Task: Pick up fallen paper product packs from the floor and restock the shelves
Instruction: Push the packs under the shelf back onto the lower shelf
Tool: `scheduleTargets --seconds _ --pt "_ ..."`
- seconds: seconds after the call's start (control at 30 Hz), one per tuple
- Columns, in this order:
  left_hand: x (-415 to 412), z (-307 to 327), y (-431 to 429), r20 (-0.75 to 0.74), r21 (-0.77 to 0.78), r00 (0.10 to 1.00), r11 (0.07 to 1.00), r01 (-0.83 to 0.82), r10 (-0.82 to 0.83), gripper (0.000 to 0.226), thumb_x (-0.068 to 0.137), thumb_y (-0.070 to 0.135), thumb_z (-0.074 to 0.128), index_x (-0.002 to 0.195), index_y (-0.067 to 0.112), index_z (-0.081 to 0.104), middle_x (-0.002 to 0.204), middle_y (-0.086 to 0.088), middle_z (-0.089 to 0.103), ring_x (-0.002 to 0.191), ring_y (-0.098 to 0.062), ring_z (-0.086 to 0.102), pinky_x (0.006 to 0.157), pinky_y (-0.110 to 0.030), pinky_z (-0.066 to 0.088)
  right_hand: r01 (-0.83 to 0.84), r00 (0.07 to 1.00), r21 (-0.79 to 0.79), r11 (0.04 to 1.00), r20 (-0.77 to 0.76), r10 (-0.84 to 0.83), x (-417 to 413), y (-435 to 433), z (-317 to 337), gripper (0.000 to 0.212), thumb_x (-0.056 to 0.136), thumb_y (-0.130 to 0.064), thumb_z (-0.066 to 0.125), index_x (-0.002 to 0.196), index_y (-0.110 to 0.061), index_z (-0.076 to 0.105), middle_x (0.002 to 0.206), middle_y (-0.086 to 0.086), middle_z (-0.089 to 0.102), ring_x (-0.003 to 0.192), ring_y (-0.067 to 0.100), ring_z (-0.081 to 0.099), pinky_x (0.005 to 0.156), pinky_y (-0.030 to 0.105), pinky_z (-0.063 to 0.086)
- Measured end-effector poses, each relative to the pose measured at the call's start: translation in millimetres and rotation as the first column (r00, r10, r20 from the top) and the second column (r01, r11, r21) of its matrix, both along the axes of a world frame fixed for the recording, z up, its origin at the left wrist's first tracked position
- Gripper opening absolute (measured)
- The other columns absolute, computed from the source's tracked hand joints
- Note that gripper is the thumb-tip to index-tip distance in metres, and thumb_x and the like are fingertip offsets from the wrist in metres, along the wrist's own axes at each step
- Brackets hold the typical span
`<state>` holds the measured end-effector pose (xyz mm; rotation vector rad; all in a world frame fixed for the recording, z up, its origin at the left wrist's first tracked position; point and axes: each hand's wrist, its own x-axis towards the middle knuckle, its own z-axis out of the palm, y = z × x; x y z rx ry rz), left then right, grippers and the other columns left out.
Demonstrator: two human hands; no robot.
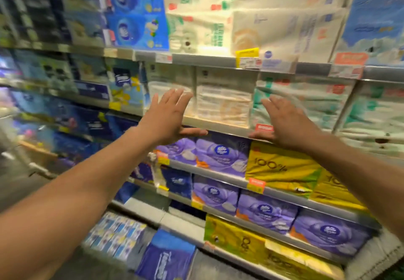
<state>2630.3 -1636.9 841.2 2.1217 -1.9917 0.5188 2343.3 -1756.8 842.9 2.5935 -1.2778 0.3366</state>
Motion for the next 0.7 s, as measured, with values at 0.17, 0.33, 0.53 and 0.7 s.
scheduleTargets --seconds 0.17,0.33,0.53,0.7 --pt "108 -43 97 -0.126 0.078 0.972 0.979 -0.188 0.196 0.124 0.062 0.094 0.030 0.161 0.021 0.014 0.168 -0.007 0.012 0.156 -0.025 0.007 0.123 -0.056 0.007 -0.148 0.988 0.056 0.987 -0.045 0.150 110 43 -44 0.141 0.054 -0.107 0.002 0.157 -0.014 0.026 0.161 0.014 0.031 0.146 0.036 0.032 0.113 0.059 0.037" --pt "234 -81 178 -0.162 0.146 0.935 0.945 -0.292 0.314 0.121 0.067 0.094 0.034 0.162 0.022 0.012 0.169 -0.004 0.009 0.156 -0.023 0.005 0.124 -0.054 0.007 -0.209 0.977 0.124 0.970 -0.014 0.212 238 92 -87 0.139 0.058 -0.105 0.006 0.157 -0.011 0.029 0.160 0.014 0.033 0.145 0.034 0.034 0.113 0.056 0.039" --pt "382 -122 231 -0.181 0.219 0.921 0.927 -0.304 0.345 0.136 0.055 0.106 0.016 0.161 0.022 0.013 0.169 -0.008 0.011 0.155 -0.026 0.009 0.124 -0.054 0.013 -0.204 0.979 0.270 0.941 0.053 0.197 379 141 -144 0.128 0.062 -0.097 0.020 0.153 -0.008 0.035 0.156 0.017 0.039 0.141 0.037 0.039 0.113 0.052 0.039" --pt "456 -156 226 -0.194 0.316 0.920 0.909 -0.270 0.341 0.124 0.064 0.098 0.029 0.161 0.023 0.008 0.170 -0.005 0.005 0.156 -0.024 0.004 0.126 -0.052 0.009 -0.175 0.984 0.393 0.902 0.087 0.154 450 158 -181 0.120 0.063 -0.091 0.033 0.156 -0.015 0.029 0.159 0.010 0.035 0.144 0.031 0.035 0.113 0.056 0.039"
